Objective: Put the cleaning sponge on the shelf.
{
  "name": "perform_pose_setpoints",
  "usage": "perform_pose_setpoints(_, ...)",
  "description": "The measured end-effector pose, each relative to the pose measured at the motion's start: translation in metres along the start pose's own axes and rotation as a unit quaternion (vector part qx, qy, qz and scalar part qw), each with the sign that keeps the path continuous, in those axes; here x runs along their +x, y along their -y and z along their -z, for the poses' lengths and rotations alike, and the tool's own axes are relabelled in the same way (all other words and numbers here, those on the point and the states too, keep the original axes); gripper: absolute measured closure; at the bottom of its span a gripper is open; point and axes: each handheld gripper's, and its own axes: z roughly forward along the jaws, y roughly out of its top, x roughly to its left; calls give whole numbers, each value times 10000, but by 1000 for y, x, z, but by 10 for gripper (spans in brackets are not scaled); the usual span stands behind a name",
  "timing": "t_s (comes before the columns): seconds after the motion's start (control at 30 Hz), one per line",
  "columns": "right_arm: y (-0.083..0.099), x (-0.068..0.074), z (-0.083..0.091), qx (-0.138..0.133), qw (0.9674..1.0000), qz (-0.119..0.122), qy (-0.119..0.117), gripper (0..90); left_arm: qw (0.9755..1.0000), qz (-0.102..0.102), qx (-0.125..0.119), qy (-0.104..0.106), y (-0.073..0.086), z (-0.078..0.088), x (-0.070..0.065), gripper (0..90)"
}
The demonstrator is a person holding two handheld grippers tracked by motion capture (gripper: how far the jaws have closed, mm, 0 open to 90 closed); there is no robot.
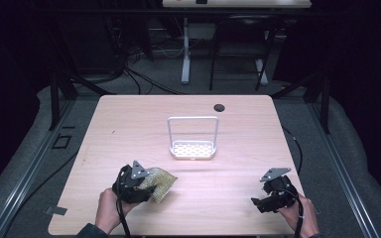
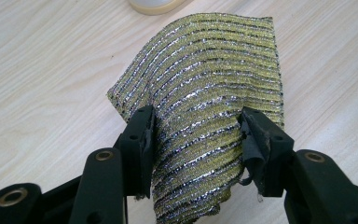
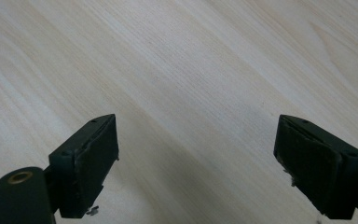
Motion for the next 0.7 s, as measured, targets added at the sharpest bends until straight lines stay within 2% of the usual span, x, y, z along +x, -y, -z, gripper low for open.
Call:
perform_pose_setpoints(0.4, 0, 1, -1, 33, 10000, 21, 20, 134, 9996, -250, -40, 84, -16, -9, -8, 492)
perform_pose_setpoints(0.7, 1, 1, -2, 59, 10000, -18, -16, 134, 9993, -351, -75, 114, -25, -14, -13, 492)
